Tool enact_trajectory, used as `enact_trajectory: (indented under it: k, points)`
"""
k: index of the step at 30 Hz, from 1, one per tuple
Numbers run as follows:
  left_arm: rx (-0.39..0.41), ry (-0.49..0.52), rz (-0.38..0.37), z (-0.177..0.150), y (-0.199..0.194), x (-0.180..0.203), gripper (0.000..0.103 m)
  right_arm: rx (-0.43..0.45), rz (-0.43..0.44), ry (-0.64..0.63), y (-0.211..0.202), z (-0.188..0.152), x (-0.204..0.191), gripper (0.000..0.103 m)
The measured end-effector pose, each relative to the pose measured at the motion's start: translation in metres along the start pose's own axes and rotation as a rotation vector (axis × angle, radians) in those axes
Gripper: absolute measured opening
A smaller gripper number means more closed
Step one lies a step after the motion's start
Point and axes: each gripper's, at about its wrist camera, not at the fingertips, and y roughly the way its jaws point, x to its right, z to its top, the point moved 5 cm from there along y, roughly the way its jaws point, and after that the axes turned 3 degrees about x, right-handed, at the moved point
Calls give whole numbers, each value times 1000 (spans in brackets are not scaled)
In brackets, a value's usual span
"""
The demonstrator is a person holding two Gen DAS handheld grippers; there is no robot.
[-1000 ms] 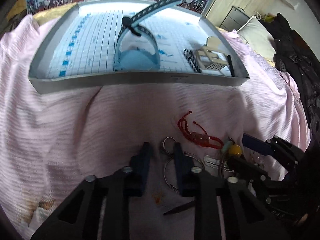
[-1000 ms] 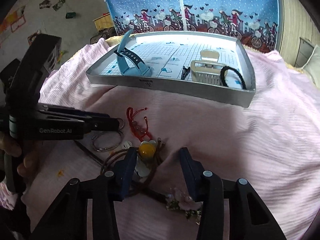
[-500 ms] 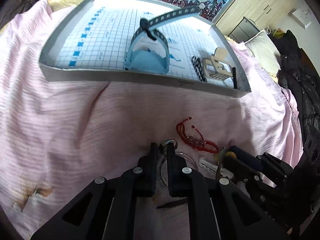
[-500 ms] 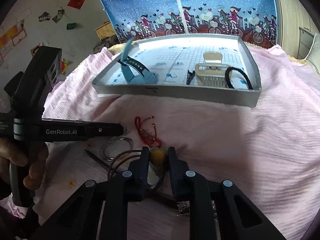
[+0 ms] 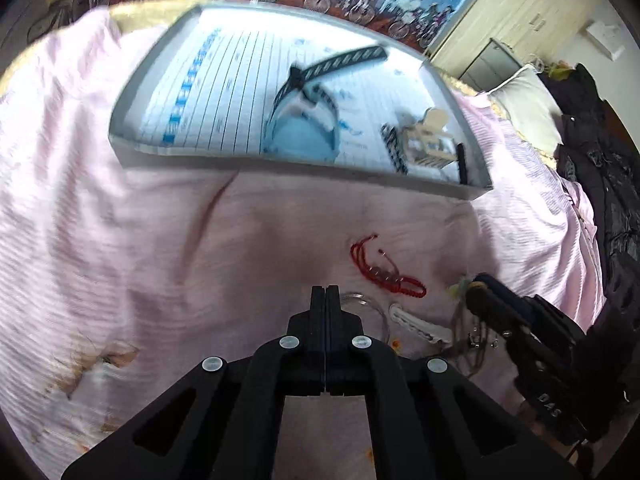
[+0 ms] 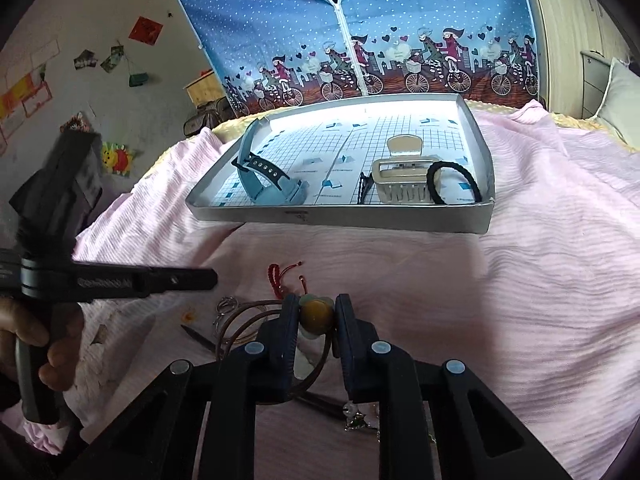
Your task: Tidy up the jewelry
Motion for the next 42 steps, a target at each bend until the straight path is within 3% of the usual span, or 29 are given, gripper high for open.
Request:
enact_trajectory:
  k: [8,20,23,25,26,31,39,42]
  points:
    - [-68,-43,-21,-2,22,-10,0,-42,-14,27,10,-5,6,18]
    - [-72,-168,-186,-3,13,-34,1,-79,-21,56,17,-12,15,18]
    - [-32,-132,-213,-4,-1,-31,20,-81,-29,46,17,-12,14,18]
    - [-9,-131,-236,-4,-6,-28,40,-81,-38,36,16,-13,13,18]
    - [8,-134,-246,-3,-10,-26,43,-81,-42,31,16,-13,12,18]
    - [0,-99,-208,0,-1,-15,45,-84,-53,19,16,-13,11,18]
    - [-13,46,-125,-7,16,2,44,-95,-51,22,20,-13,13,18]
    - [-21,83,-96,-10,22,6,33,-97,-50,24,20,-14,14,18]
